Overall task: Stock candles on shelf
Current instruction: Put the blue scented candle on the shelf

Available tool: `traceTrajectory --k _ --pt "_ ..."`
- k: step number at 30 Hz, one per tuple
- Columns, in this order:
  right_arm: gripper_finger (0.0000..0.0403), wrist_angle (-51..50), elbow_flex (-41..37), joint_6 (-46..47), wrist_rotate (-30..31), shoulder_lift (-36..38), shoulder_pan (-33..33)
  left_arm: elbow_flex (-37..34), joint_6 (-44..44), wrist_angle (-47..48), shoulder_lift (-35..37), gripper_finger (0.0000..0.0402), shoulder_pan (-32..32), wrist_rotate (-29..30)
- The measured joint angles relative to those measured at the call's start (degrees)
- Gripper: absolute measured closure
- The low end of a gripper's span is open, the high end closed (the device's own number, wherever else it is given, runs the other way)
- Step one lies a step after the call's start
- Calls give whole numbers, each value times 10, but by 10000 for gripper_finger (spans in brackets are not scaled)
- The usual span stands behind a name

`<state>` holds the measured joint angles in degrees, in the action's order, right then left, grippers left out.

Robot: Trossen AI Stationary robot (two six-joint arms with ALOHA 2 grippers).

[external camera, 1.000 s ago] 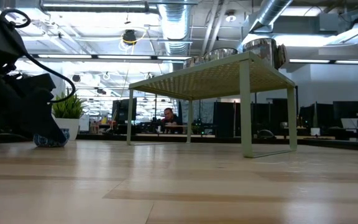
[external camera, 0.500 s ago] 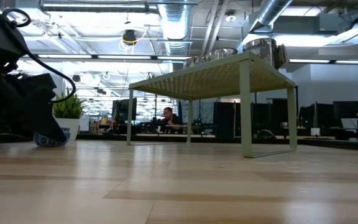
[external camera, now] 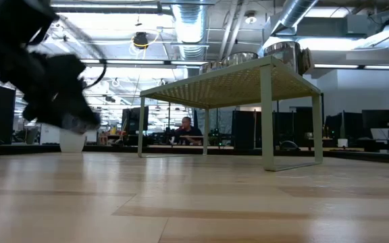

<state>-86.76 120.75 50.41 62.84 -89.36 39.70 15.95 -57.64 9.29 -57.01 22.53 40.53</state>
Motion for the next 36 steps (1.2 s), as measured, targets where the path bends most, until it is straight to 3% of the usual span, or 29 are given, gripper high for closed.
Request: traceTrajectory --k 8,14,19,27,36 --pt "127 -2 0 -3 0 0 5 126 105 0 16 109 -46 10" --pt "127 -2 0 -15 0 0 4 223 242 -1 19 109 -147 -9" --pt "127 -2 0 -32 0 0 4 275 320 -2 3 109 -253 -74" --pt "127 -2 0 -56 0 0 4 331 362 -30 -112 110 -350 -224" --pt "127 -2 0 -60 1 2 3 414 417 -38 -235 110 -348 -276"
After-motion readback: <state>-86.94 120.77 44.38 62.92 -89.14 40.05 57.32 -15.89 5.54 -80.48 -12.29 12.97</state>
